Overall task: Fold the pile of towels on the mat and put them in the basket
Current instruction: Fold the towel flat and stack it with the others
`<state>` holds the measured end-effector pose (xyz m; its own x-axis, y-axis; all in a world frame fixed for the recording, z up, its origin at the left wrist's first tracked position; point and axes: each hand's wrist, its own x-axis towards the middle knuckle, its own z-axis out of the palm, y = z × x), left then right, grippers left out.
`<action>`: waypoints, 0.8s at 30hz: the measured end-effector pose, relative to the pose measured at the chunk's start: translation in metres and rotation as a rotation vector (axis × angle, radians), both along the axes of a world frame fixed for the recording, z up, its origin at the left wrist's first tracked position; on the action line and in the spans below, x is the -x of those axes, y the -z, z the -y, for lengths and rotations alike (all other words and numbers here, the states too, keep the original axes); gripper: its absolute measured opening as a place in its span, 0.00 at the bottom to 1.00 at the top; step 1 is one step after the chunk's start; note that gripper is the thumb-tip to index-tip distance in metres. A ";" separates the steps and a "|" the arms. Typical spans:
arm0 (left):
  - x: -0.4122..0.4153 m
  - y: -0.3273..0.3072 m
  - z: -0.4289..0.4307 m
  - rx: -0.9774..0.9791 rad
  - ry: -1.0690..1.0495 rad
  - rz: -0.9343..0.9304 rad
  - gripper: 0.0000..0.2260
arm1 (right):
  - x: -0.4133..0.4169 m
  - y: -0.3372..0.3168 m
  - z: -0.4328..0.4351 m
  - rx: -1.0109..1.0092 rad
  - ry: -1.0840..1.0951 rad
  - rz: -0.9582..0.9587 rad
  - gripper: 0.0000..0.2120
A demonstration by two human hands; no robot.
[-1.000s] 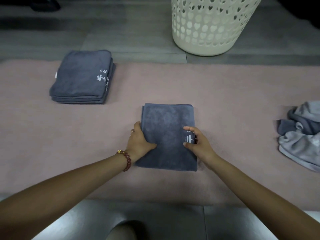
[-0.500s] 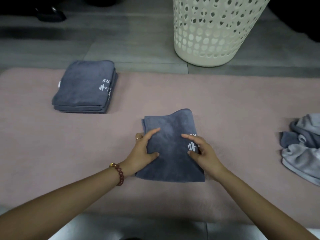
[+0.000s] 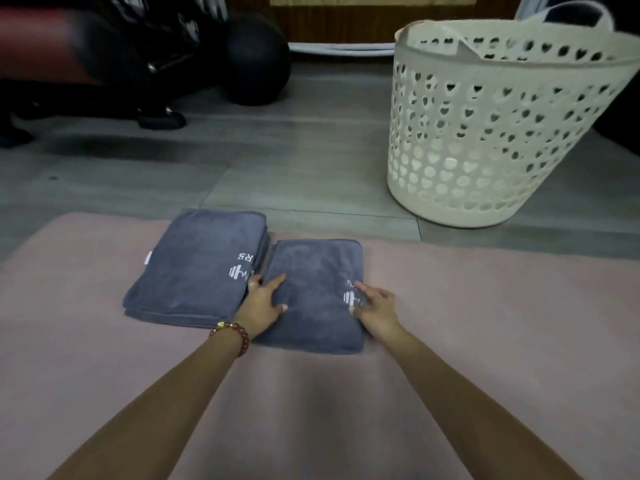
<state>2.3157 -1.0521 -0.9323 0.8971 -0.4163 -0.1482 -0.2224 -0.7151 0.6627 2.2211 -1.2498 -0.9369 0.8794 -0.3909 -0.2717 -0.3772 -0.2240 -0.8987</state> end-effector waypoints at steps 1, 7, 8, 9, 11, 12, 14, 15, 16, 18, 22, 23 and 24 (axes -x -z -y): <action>0.000 0.011 -0.003 -0.065 0.008 0.016 0.28 | -0.001 0.009 -0.003 0.064 0.036 0.002 0.24; 0.036 0.042 -0.004 -0.353 0.101 0.606 0.18 | 0.010 0.026 -0.019 0.316 0.003 0.172 0.22; 0.044 0.044 -0.006 -0.383 0.154 0.620 0.20 | 0.013 0.027 -0.025 0.367 -0.020 0.192 0.21; 0.048 0.049 -0.008 -0.414 0.200 0.599 0.22 | 0.017 0.030 -0.031 0.427 -0.055 0.205 0.19; 0.049 0.052 -0.012 -0.440 0.216 0.545 0.25 | 0.029 0.033 -0.039 0.607 -0.219 0.126 0.32; 0.046 0.050 -0.013 -0.452 0.218 0.506 0.26 | 0.035 0.038 -0.038 0.719 -0.314 0.032 0.41; 0.040 0.045 -0.012 -0.478 0.237 0.395 0.31 | 0.043 0.041 -0.030 0.814 -0.403 -0.106 0.43; 0.038 0.044 -0.011 -0.507 0.237 0.361 0.33 | 0.046 0.037 -0.023 0.798 -0.446 -0.140 0.40; 0.038 0.040 -0.010 -0.544 0.233 0.317 0.34 | 0.050 0.032 -0.015 0.784 -0.507 -0.165 0.35; 0.044 0.029 -0.003 -0.625 0.222 0.260 0.33 | 0.065 0.014 0.004 0.736 -0.622 -0.202 0.34; 0.095 0.003 0.033 -0.570 0.311 0.346 0.33 | 0.140 -0.013 0.062 0.713 -0.563 -0.107 0.45; 0.112 -0.003 0.046 -0.529 0.390 0.377 0.35 | 0.166 -0.017 0.079 0.677 -0.521 -0.099 0.40; 0.127 -0.008 0.059 -0.494 0.481 0.409 0.35 | 0.194 -0.021 0.096 0.643 -0.467 -0.111 0.31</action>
<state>2.1885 -1.1110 -0.9246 0.6591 -0.7433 -0.1143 -0.7378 -0.6685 0.0935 2.0274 -1.3458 -0.9164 0.9718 -0.0992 -0.2139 -0.1966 -0.8417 -0.5028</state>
